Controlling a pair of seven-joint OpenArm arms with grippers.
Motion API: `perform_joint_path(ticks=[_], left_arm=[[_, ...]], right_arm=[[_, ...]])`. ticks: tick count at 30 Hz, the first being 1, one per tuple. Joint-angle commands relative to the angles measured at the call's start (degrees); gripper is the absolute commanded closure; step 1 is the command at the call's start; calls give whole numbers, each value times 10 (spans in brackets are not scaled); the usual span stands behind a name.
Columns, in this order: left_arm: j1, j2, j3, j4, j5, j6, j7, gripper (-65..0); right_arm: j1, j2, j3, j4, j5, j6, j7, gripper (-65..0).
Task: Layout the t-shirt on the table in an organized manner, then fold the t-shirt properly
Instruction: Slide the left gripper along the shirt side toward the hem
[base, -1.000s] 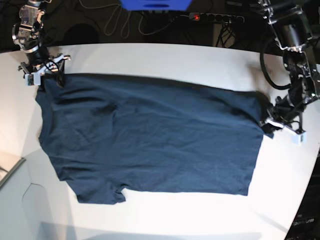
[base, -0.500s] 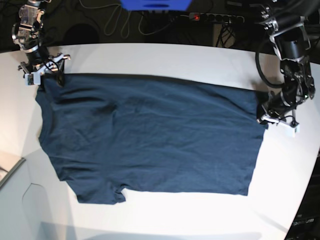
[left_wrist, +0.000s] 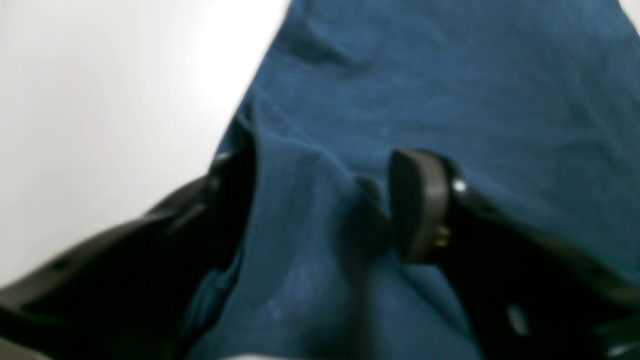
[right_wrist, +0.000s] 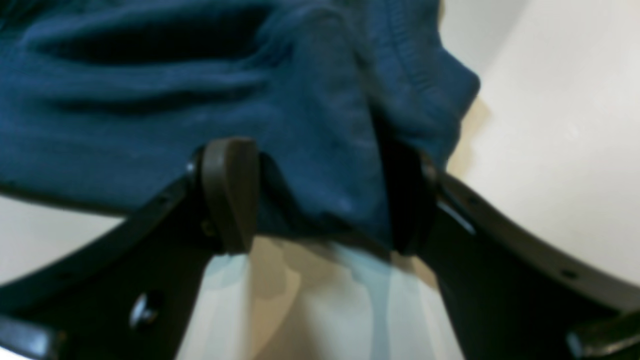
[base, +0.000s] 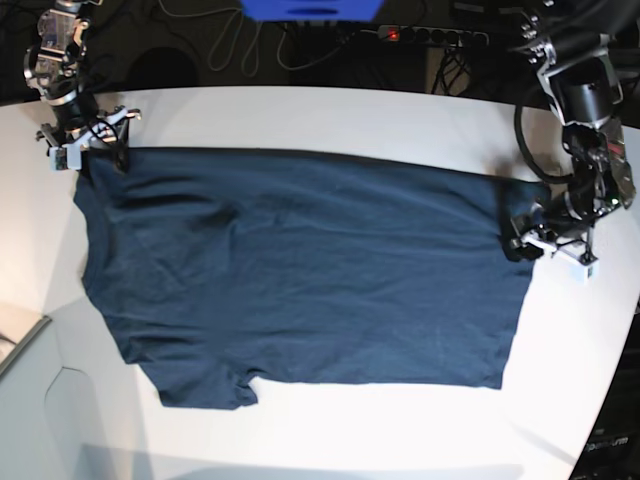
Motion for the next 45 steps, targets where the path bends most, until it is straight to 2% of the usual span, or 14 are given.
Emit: perform_joint_path(ticks=[1, 4, 12, 14, 18, 30, 33, 38, 39, 43, 45], left_arm=[[1, -12, -3, 23, 3, 6, 0, -442], [22, -12, -3, 73, 3, 6, 9, -466], [70, -12, -4, 155, 3, 8, 35, -468], [87, -9, -25, 168, 3, 8, 43, -468], [111, 9, -51, 163, 8, 7, 40, -469], [126, 30, -47, 141, 10, 6, 16, -451], [125, 30, -47, 119, 7, 6, 15, -349], [121, 30, -47, 82, 10, 6, 15, -44], [119, 30, -47, 78, 10, 6, 15, 0], [111, 27, -47, 66, 10, 6, 15, -7], [115, 26, -47, 69, 8, 6, 16, 0]], right_arm=[[-5, 5, 0, 1, -9, 8, -21, -400], [-4, 5, 0, 1, -9, 8, -21, -400], [-2, 5, 0, 1, -9, 8, -21, -400], [-1, 4, 0, 1, -9, 8, -21, -400], [-1, 4, 0, 1, -9, 8, -21, -400], [-1, 3, 0, 1, -9, 8, -21, -400], [-1, 4, 0, 1, -9, 8, -21, -400], [-1, 4, 0, 1, -9, 8, -21, -399], [-1, 4, 0, 1, -9, 8, -21, -399], [-3, 3, 0, 1, -9, 8, -21, -386], [-5, 3, -1, 1, -9, 8, -21, -344]])
